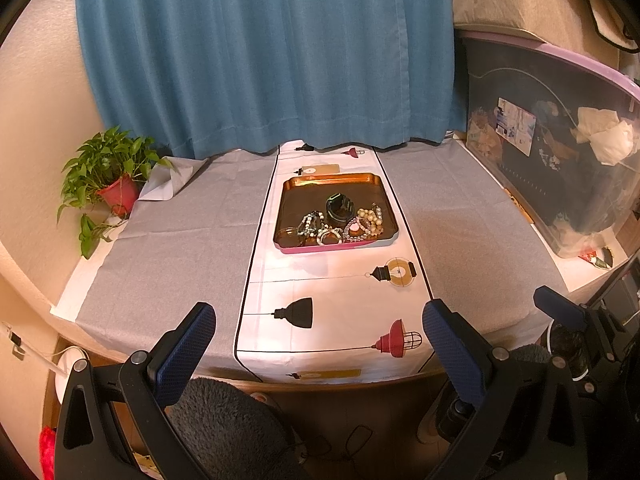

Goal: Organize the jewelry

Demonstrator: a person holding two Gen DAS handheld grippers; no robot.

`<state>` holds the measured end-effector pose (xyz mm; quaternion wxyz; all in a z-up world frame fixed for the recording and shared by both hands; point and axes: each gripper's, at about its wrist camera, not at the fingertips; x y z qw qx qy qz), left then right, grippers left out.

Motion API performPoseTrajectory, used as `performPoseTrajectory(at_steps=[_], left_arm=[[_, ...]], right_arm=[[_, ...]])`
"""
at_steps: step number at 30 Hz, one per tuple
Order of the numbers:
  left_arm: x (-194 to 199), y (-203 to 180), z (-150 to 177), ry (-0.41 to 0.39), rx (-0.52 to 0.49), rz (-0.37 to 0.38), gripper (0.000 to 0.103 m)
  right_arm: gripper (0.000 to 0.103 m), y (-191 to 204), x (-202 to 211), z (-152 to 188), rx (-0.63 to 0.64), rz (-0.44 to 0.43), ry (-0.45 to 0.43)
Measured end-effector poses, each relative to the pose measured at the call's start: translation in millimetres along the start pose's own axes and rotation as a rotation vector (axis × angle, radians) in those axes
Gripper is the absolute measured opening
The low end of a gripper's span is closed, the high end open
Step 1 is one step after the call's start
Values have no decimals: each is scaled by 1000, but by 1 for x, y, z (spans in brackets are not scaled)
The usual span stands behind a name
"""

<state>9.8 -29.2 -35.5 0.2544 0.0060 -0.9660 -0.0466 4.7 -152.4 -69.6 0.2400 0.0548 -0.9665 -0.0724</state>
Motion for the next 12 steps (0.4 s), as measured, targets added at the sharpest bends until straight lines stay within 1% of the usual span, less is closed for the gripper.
performPoseTrajectory(at_steps=[12], left_arm=[[-7,5,2,10,11,-16,103]], right_arm=[[97,4,-1,0,3,-5,6]])
Point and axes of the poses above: each gripper's, at about its wrist camera, not at the fingertips, and x roughly against the way its jaws point, y to its left, z to its underside, and after that the axes turned 15 degrees about -y, right-handed
